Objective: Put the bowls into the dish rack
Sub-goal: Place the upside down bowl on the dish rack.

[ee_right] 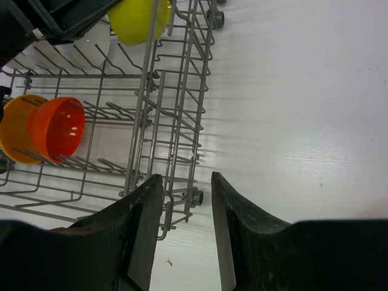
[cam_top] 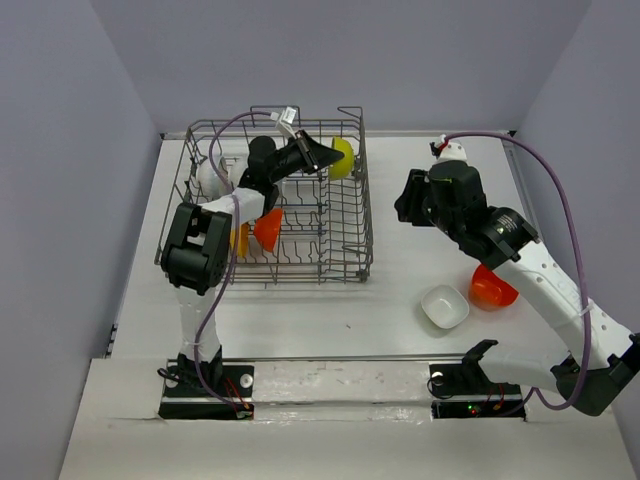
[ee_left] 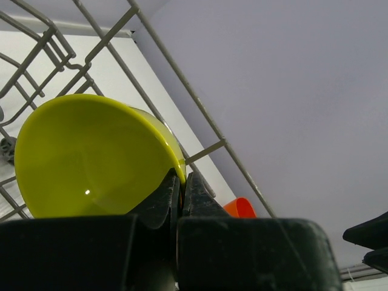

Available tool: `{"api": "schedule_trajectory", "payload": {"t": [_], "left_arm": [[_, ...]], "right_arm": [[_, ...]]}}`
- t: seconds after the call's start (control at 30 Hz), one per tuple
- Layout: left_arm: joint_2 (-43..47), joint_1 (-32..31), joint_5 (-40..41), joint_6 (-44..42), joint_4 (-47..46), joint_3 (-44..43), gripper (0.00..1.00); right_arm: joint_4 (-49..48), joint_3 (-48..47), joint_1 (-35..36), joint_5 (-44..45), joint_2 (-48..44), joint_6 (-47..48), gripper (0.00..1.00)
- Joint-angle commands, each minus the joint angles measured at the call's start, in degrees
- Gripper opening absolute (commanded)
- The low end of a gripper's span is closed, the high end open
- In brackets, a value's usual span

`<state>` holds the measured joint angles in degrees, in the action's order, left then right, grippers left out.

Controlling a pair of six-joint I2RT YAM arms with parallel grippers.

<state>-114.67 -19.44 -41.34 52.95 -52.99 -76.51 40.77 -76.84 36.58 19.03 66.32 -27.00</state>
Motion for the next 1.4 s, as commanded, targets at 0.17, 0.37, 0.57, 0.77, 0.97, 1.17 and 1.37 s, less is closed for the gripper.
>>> {"api": "schedule_trajectory", "payload": {"t": [0.17, 0.37, 0.57, 0.77, 0.97, 1.17, 1.37], "left_arm": [[-1.25, -1.21, 0.47, -0.13, -5.54, -2.06, 0.00], [-2.66, -1.83, 0.65, -0.21, -5.37, -2.50, 0.00], [-3.28, -1.92, 0.91, -0.39, -5.19, -2.50, 0.00], [-3.80, -2.09, 1.26, -0.83, -4.84, -2.06, 0.00], [-3.89, -2.09, 1.62, -1.62, -4.31, -1.71, 0.00], [-4.07, -2.09, 1.88, -1.88, -3.61, -1.63, 0.00], [-3.89, -2.09, 2.23, -2.85, -2.47, -1.01, 0.00]], "right_arm": [[-4.30, 0.90, 0.25, -0.83, -1.64, -0.59, 0.43], [-4.39, 1.25, 0.25, -1.01, -1.81, -0.77, 0.43], [-4.83, 1.69, 0.25, -1.54, -1.81, -0.86, 0.43], [-6.32, 1.69, 0.25, -2.94, 0.29, -1.03, 0.44], [-8.95, 1.69, 0.25, -6.36, 2.84, -1.47, 0.43], [-11.24, 1.69, 0.25, -9.79, 6.27, -2.00, 0.45], [-12.73, 2.83, 0.25, -10.85, 8.64, -2.17, 0.46]]}}
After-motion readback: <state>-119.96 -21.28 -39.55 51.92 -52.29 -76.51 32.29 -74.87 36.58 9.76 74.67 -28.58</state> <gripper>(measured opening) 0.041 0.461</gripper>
